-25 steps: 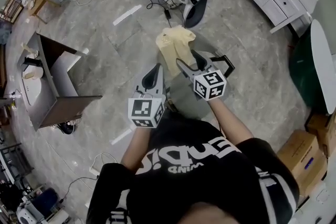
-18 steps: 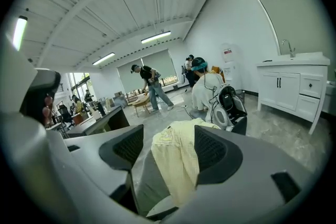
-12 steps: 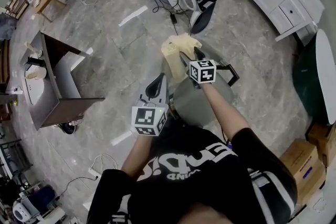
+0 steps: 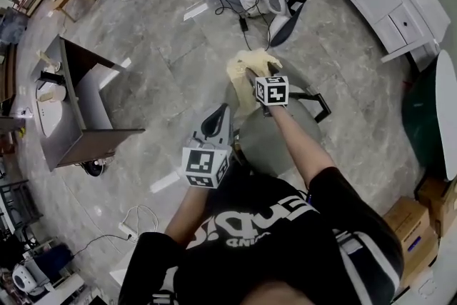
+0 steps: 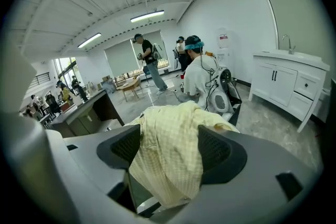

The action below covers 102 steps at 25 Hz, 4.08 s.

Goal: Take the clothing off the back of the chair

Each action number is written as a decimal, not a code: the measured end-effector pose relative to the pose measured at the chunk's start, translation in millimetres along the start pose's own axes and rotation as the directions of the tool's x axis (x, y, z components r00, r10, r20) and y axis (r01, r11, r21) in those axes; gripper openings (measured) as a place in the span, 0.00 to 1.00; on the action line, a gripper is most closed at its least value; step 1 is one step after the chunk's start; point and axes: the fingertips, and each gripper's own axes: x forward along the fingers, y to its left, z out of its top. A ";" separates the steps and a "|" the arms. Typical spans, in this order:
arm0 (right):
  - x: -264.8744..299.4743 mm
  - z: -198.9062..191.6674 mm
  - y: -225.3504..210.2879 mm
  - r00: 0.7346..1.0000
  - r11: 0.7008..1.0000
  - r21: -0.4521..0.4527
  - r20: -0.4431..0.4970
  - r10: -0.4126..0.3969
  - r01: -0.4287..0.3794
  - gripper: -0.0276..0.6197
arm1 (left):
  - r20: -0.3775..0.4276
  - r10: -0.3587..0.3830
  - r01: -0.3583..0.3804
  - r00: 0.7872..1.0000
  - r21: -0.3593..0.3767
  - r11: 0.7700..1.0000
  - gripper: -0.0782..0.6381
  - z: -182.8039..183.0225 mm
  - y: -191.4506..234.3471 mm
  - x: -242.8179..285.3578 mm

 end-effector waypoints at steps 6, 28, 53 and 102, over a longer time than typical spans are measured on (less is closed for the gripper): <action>13.5 -3.3 -2.4 0.999 0.999 0.026 -0.026 -0.021 0.022 0.50 | -0.002 0.018 -0.018 1.000 -0.004 1.000 0.13 2.4 10.0 2.5; 19.2 -10.3 7.9 0.998 0.999 -0.040 -0.052 0.018 -0.020 0.24 | -0.031 0.038 -0.039 0.999 -0.015 0.999 0.13 -13.4 22.2 2.8; -123.1 142.4 18.1 0.985 0.990 -0.116 0.141 0.097 -0.081 0.22 | 0.032 0.037 -0.035 0.999 -0.043 0.998 0.13 -9.8 -3.0 -24.4; -478.1 -84.3 125.0 0.937 0.997 -0.002 0.341 0.079 -0.083 0.22 | 0.068 -0.114 0.111 0.991 0.046 0.993 0.13 -49.3 -160.9 -227.2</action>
